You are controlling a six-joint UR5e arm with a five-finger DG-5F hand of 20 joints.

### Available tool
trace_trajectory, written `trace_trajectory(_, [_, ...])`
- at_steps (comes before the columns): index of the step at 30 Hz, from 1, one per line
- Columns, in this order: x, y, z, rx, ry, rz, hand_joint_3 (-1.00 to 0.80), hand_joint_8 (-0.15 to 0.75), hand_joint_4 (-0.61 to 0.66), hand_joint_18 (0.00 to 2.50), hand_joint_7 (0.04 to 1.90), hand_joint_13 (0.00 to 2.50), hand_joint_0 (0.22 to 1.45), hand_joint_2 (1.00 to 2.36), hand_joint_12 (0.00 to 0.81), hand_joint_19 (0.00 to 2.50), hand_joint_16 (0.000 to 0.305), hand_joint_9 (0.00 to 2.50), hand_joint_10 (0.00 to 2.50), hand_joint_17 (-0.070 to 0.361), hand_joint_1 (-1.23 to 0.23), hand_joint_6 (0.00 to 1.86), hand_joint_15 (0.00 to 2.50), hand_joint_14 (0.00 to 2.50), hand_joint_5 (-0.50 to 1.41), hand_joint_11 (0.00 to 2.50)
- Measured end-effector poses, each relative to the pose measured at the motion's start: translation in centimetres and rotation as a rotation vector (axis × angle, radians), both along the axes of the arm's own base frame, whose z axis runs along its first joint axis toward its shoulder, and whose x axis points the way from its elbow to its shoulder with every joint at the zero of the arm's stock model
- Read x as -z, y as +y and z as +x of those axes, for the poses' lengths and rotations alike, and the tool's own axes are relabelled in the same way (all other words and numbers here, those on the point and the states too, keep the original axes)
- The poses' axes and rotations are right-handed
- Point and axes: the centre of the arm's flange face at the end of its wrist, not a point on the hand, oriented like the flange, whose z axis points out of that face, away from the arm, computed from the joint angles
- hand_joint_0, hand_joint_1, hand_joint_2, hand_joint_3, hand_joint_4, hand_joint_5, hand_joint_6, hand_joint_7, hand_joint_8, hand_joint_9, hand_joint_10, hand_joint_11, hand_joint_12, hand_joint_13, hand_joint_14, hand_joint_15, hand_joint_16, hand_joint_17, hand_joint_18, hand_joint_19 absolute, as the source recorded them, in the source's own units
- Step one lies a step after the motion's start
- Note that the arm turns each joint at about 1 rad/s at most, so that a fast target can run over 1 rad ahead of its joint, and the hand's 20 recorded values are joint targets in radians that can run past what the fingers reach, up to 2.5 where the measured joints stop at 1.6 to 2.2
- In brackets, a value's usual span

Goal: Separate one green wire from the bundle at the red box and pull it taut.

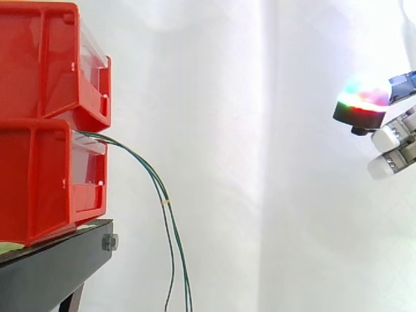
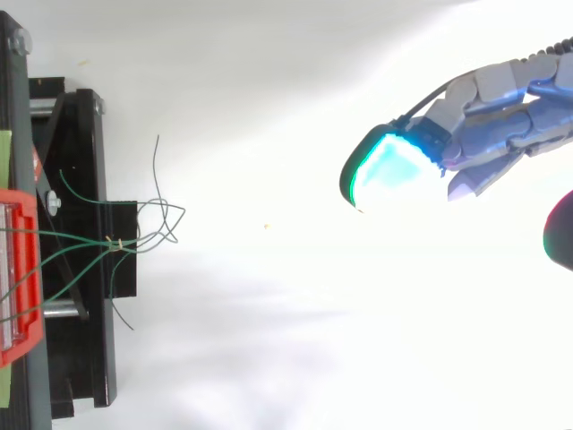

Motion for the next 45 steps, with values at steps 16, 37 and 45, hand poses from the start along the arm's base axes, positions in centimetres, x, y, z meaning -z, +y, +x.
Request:
trace_trajectory(16, [0.02,0.0,-0.01,0.0,0.0,0.0,-0.45,0.285,0.22,0.44,0.69,0.26,0.53,1.0,0.354,0.44,0.051,0.59,0.0,0.114,-0.53,0.5,0.07,0.0,-0.22,0.09])
trace_trajectory(37, [0.01,-0.04,-0.01,0.001,0.0,0.0,-0.45,0.299,0.24,0.57,0.68,0.4,0.55,1.0,0.281,0.11,0.034,0.66,0.0,0.078,-0.54,0.5,0.05,0.0,-0.22,0.12])
trace_trajectory(45, [0.0,0.0,0.0,0.0,0.0,0.001,-0.46,0.302,0.25,0.59,0.68,0.43,0.55,1.0,0.252,0.0,0.029,0.62,0.0,0.065,-0.55,0.5,0.03,0.0,-0.22,0.08])
